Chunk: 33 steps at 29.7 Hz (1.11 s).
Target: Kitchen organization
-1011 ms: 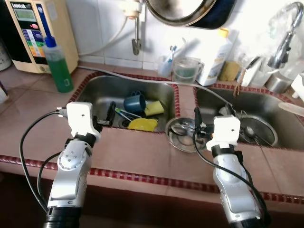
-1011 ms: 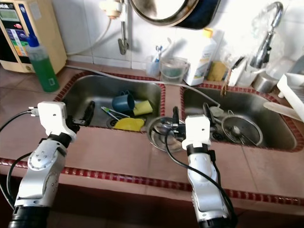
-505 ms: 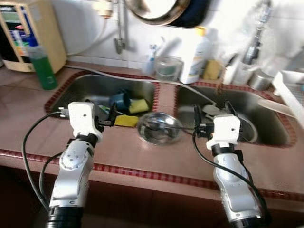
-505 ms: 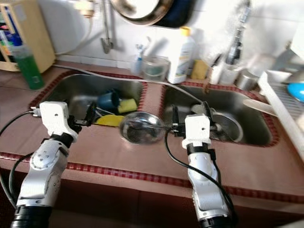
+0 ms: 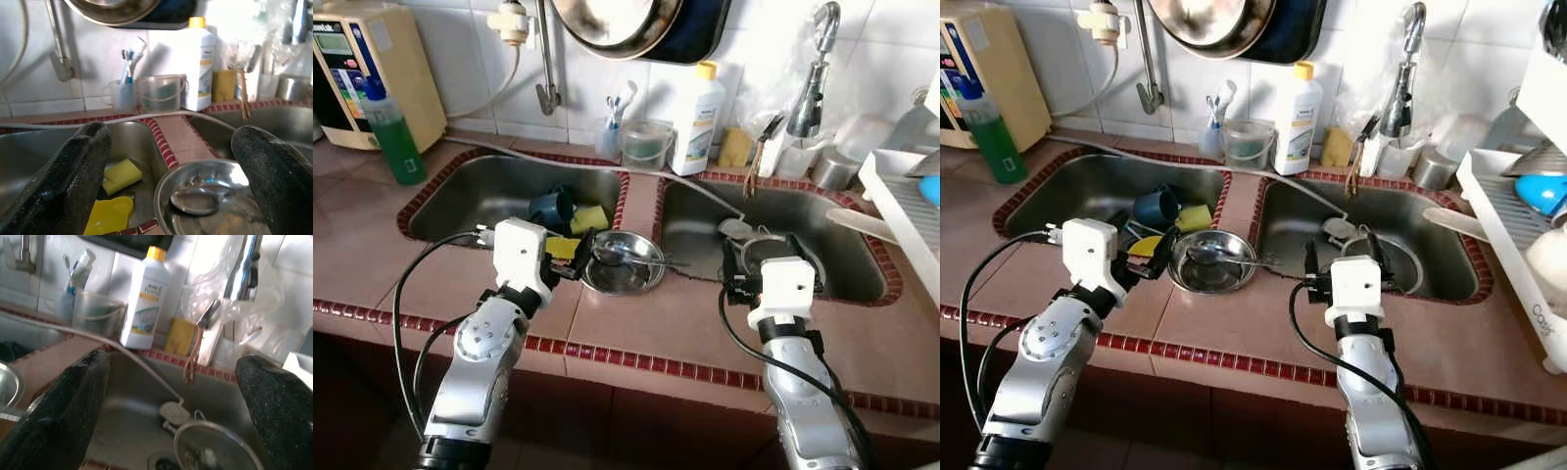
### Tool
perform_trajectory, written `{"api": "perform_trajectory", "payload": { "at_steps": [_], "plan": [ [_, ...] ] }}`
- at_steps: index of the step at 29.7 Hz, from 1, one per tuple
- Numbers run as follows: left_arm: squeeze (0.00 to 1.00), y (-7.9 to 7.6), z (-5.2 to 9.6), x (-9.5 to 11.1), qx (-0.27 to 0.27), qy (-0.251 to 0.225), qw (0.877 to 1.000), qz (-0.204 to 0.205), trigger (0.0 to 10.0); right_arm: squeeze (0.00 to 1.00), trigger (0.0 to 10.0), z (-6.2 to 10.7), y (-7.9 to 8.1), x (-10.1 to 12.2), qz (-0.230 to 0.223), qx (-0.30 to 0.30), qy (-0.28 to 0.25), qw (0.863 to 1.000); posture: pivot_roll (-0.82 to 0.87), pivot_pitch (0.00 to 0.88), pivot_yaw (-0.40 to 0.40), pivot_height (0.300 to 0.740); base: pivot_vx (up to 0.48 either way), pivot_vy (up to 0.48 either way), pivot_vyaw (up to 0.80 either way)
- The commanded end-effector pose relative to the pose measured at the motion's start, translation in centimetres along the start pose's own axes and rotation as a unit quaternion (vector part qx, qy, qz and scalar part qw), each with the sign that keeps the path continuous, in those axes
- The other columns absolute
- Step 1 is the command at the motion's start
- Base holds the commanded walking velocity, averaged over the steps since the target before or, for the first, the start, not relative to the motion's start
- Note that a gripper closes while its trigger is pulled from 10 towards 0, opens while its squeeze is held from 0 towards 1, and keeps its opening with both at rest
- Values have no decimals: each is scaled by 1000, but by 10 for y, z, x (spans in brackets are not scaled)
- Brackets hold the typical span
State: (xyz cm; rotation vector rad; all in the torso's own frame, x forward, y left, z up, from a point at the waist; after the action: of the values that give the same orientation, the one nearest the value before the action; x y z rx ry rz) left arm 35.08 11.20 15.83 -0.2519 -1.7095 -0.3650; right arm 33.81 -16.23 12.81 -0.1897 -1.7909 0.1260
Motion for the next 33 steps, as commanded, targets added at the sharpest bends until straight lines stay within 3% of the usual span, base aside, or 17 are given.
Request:
{"api": "perform_trajectory", "payload": {
  "at_steps": [1, 10, 18, 25, 27, 29, 33],
  "plan": [
    [0, -7, 1, 4, -22, -6, 1000, -11, 10000, 0, 10000, 1, 0, 1, 4, 6, 0, 1000, -188, 28, -24, 732, 0, 0, 0],
    [0, -20, 3, 6, -59, -6, 998, -18, 10000, 0, 10000, 16, 8, -10, -24, 50, 22, 998, -198, 48, -12, 732, 0, 0, 0],
    [0, -24, 4, 7, -66, -8, 998, -17, 10000, 0, 10000, 16, 13, -11, -29, 70, 26, 997, -195, 51, -14, 732, 0, 0, 0],
    [0, -36, 8, 5, -92, 1, 996, -17, 10000, 0, 10000, 2, 21, 12, -47, 104, -11, 993, -189, 51, -20, 732, 0, 0, 0],
    [0, -41, 10, 2, -104, 6, 994, -24, 10000, 0, 10000, 2, 25, 18, -56, 114, -21, 992, -189, 51, -21, 732, 0, 0, 0],
    [0, -51, 12, -2, -124, 15, 992, -35, 10000, 0, 10000, 11, 41, 31, -89, 160, -38, 982, -187, 54, -22, 732, 0, 0, 0],
    [0, -54, 12, -3, -129, 17, 991, -33, 10000, 0, 10000, 15, 46, 33, -98, 172, -38, 979, -187, 54, -20, 732, 0, 0, 0]
  ]
}}
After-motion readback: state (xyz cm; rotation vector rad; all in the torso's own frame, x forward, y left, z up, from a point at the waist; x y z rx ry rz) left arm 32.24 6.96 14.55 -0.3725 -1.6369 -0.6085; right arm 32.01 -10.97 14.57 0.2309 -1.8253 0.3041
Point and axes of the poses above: a point about 5 cm out from each wrist's last joint towards the gripper, its own z axis pointing back from the gripper into the wrist, its own x axis along the axis of the wrist's last joint, y = z × x, the point moved 6 cm from there along -z, pointing out of the wrist towards the gripper, and after that the axes turned 1 degree about -z, right-handed, at the moved point
